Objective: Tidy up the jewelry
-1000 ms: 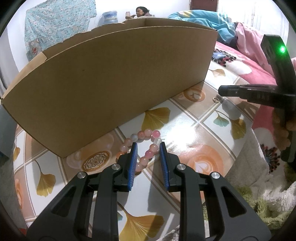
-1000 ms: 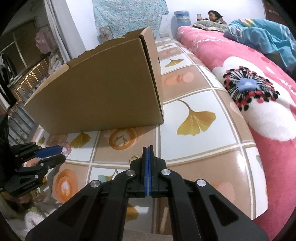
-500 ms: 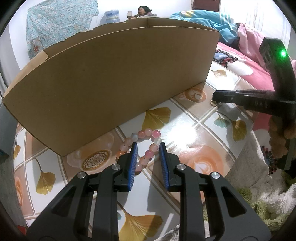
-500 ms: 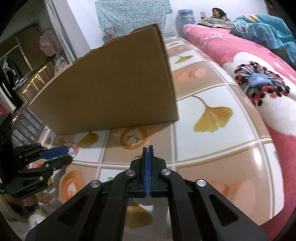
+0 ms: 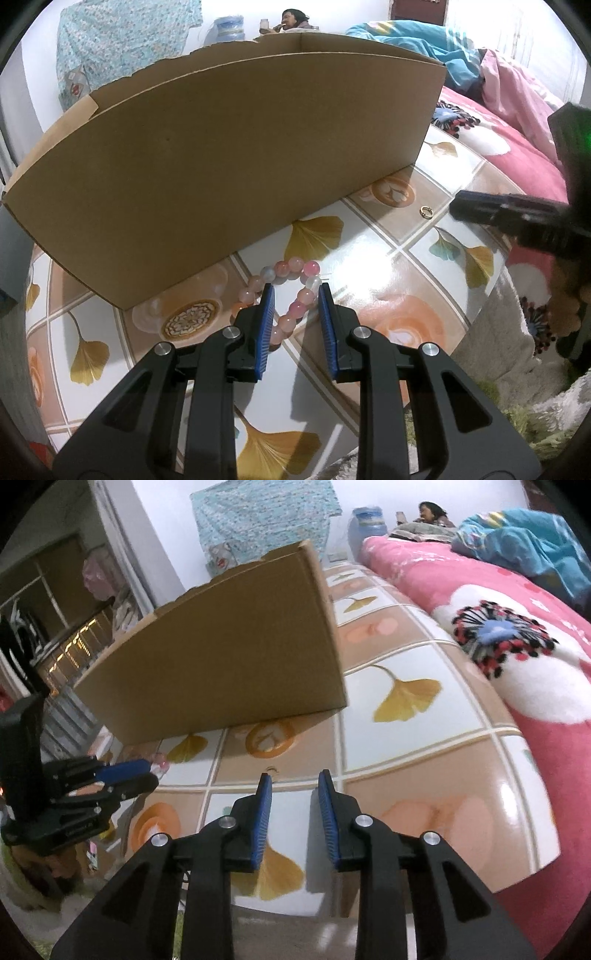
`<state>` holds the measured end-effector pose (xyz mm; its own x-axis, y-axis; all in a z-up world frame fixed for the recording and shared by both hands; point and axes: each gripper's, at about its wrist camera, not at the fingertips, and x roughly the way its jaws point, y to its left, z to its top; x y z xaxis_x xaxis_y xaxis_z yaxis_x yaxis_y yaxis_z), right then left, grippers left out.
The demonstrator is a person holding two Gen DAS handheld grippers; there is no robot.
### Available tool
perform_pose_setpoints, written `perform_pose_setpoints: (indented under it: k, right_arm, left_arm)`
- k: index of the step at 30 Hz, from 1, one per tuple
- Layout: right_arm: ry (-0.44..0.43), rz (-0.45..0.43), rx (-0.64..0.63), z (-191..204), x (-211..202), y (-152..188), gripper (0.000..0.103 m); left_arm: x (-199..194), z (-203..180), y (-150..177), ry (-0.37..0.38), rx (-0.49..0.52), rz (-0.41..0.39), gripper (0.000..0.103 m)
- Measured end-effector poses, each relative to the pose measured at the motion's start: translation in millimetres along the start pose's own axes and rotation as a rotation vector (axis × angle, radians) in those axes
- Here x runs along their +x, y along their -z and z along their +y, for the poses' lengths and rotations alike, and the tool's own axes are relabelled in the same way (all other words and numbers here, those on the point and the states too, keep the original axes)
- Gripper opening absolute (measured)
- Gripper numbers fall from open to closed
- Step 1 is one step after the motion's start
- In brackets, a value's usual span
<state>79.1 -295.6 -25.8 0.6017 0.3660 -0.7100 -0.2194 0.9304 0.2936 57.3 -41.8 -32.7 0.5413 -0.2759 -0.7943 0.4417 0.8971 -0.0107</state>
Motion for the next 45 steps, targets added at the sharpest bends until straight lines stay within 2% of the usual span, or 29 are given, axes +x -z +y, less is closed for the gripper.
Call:
perform_pose_setpoints:
  k: [7,13,15,17,22,38,43,45]
  right_arm:
    - [0.063,-0.017,-0.079,22,14,-3,0.026]
    - [0.158,-0.031,-0.207,43,22,0,0.024]
    - [0.145,-0.014,-0.22,44,23,-3,0.016]
    - [0.149,-0.002,-0.242,47,24,-4,0.012]
    - [0.13,0.022,-0.234,45,24,-7,0.012]
    - [0.041,0.017,-0.134,21,23,-13,0.01]
    - [0.02,0.015,-0.091,16,21,-15,0.01]
    - [0.004,0.013,-0.07,14,21,-15,0.01]
  left_arm:
    - [0,0,0,0.003,-0.016,0.0,0.023]
    - [-1,0,-1,0.006,-0.013,0.003,0.023]
    - [-1,1,-1,0.007,-0.017,0.002,0.023]
    - [0,0,-1,0.002,-0.012,0.003,0.023]
    - [0,-1,-5,0.005,-0.009,0.019,0.023]
    - [3,-6,-7,-0.011,0.013,0.021,0.023]
    - [4,-5,-7,-0.006,0.008,0.008,0.009]
    - [4,-4,-6,-0.007,0.009,-0.001,0.009]
